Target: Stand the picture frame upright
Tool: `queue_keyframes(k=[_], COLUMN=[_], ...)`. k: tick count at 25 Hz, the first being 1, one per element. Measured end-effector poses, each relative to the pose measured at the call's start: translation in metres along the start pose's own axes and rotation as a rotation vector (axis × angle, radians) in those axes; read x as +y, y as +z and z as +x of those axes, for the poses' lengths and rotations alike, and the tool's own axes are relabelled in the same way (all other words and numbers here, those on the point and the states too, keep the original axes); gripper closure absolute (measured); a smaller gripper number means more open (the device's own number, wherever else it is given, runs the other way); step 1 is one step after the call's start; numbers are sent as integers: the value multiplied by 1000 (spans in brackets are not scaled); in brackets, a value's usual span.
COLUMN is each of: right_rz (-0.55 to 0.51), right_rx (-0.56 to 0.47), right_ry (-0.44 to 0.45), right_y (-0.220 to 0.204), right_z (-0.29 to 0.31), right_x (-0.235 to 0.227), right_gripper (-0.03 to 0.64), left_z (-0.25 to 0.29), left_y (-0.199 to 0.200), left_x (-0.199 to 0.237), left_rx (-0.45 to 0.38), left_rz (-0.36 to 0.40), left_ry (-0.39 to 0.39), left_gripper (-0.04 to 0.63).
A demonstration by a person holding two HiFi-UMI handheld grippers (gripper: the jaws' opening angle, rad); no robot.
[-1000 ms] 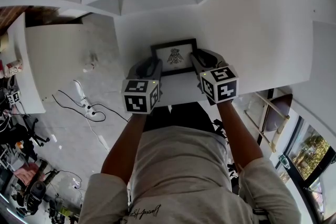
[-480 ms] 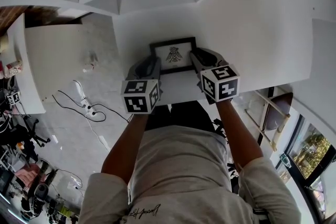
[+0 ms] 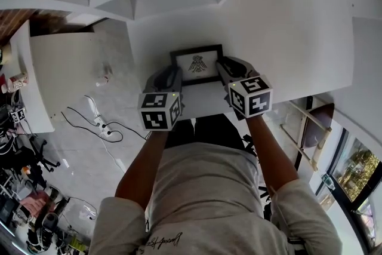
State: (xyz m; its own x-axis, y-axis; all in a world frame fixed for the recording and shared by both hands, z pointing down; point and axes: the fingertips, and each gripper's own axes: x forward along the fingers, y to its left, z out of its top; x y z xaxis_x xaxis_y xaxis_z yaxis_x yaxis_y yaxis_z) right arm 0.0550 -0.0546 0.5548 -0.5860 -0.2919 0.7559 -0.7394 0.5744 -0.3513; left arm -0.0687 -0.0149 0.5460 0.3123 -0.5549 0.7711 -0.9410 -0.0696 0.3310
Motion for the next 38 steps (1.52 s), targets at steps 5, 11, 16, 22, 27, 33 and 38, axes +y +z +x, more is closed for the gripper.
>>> queue_keyframes(k=[5,11,16,22,27,33,38], right_rz=[12,26,-20,-17,1,-2,-11], right_rx=[-28,-77,-132,-183,-238,-279,-292], right_ry=[-10,-23,-43,-57,-61,-63,-55], right_y=[1,12,28,45,66,92,107], right_z=[-6,-16,-25,-31,-33,-34,-32], right_x=[-2,-7,-11,-23,-29,-34,-38], right_gripper=[522,522,522,522,522,523,523], left_z=[-3,-8,-10,-7,-3,-3,0], left_y=[6,24,41,65,88,114,127], left_x=[-6,-14,-20,-29,-29,-28,-26], left_rx=[-13,-47,-73,-109,-146,-193,-213], left_rz=[21,58,90,148,174,184,185], left_ry=[-11,-19,-33,-43,-36,-19,-12], left_gripper=[503,503,503,503,503,505,505])
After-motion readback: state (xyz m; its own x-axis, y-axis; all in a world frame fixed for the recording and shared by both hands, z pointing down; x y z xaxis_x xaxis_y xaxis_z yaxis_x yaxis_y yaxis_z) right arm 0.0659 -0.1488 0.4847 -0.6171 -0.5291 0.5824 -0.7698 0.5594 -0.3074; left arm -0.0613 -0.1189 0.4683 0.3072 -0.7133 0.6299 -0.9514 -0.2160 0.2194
